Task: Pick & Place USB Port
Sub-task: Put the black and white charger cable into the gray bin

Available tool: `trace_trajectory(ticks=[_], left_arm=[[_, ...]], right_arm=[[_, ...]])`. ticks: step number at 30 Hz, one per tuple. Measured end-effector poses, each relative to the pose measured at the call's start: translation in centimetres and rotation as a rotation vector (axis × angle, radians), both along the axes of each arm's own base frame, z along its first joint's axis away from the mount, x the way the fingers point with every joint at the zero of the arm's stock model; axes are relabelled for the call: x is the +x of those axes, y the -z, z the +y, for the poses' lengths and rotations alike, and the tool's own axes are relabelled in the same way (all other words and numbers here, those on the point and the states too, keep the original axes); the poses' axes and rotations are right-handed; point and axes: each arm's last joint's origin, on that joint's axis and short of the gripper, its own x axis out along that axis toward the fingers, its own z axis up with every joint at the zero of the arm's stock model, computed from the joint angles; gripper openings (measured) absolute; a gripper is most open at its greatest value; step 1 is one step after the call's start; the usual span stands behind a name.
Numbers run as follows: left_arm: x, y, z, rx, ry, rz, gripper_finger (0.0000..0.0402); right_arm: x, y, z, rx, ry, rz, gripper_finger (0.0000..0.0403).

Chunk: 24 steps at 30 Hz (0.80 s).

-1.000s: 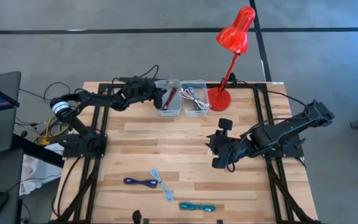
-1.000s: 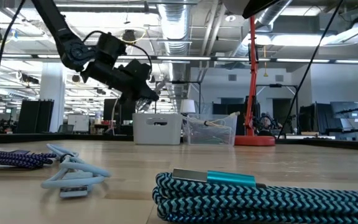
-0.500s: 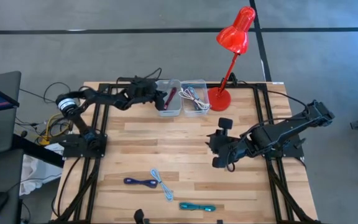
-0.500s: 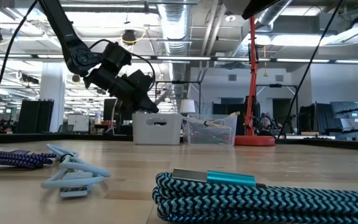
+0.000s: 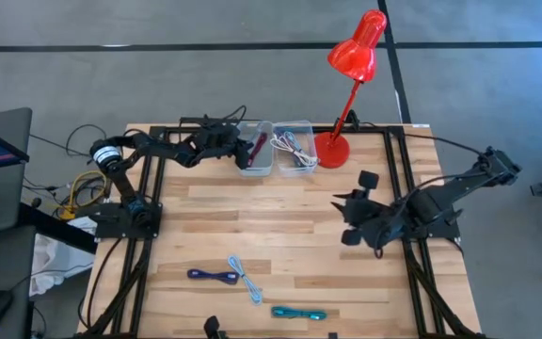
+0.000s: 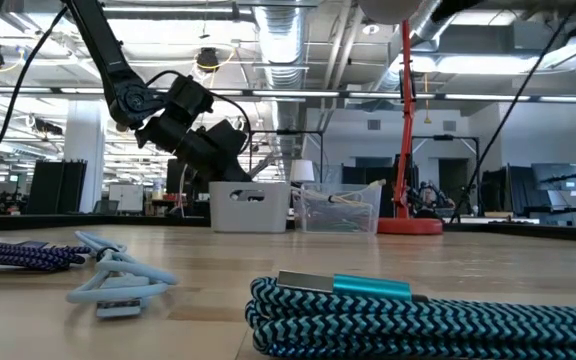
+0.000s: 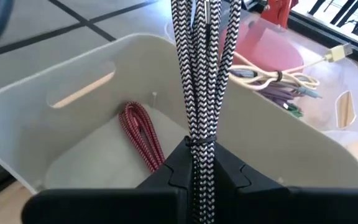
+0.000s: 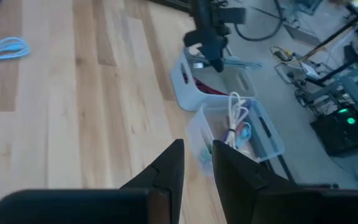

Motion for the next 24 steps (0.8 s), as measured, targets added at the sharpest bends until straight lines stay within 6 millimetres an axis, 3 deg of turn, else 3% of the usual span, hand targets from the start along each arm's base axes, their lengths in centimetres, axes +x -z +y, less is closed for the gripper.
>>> trace_trajectory(ticks=[10, 17, 24], left_arm=[[0.0, 0.0, -0.1, -0.018, 0.024, -0.011, 0.0022], [0.0, 0.1, -0.1, -0.035, 0.005, -0.007, 0.0025], [-0.1, 0.0, 0.1, 0.002, -0.064, 0.002, 0.0103]], right_arm=[[-4.2, 3.0, -3.3, 0.018, 0.032, -0.107, 0.0076], [-5.8, 4.2, -5.3, 0.049, 0.052, -0.214, 0.0076], [-6.2, 4.3, -5.7, 0.069, 0.066, -0.232, 0.0076]])
